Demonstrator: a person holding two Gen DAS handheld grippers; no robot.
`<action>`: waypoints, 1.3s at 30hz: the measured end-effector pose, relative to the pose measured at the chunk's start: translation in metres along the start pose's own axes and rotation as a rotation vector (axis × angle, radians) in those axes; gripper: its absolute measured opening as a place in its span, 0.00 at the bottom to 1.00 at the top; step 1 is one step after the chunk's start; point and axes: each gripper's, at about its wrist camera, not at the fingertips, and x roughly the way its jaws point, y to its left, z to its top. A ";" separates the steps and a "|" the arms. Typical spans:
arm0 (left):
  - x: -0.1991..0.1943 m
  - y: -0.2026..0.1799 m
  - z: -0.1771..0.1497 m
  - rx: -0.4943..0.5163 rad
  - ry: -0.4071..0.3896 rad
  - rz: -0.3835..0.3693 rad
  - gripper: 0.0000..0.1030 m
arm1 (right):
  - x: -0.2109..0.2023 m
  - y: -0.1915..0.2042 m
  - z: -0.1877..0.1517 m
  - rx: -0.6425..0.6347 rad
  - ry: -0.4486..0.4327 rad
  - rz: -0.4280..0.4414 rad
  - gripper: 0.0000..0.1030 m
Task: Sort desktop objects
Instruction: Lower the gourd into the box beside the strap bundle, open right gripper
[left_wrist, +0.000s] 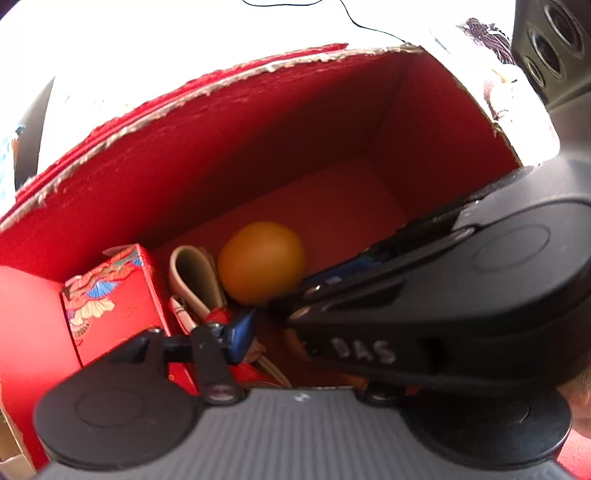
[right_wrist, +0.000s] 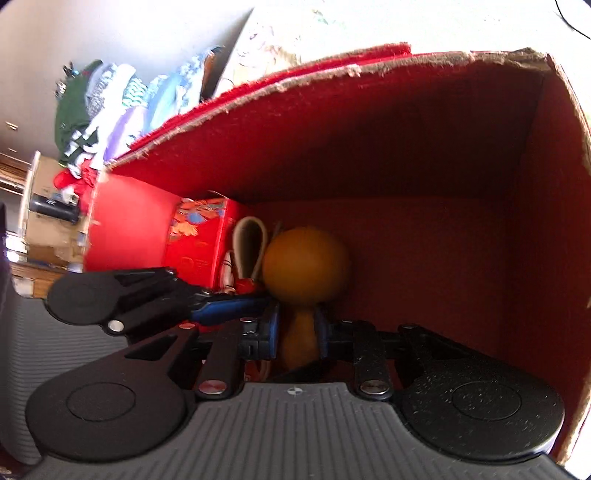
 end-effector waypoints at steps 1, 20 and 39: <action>0.000 0.001 0.000 -0.008 0.001 -0.002 0.55 | 0.000 -0.001 0.000 0.007 0.003 0.002 0.23; -0.005 0.010 -0.009 -0.070 -0.049 -0.020 0.62 | -0.002 -0.015 0.003 0.053 0.031 0.127 0.16; -0.007 -0.017 -0.013 -0.048 -0.088 0.053 0.63 | -0.004 -0.005 0.000 -0.003 -0.065 0.128 0.15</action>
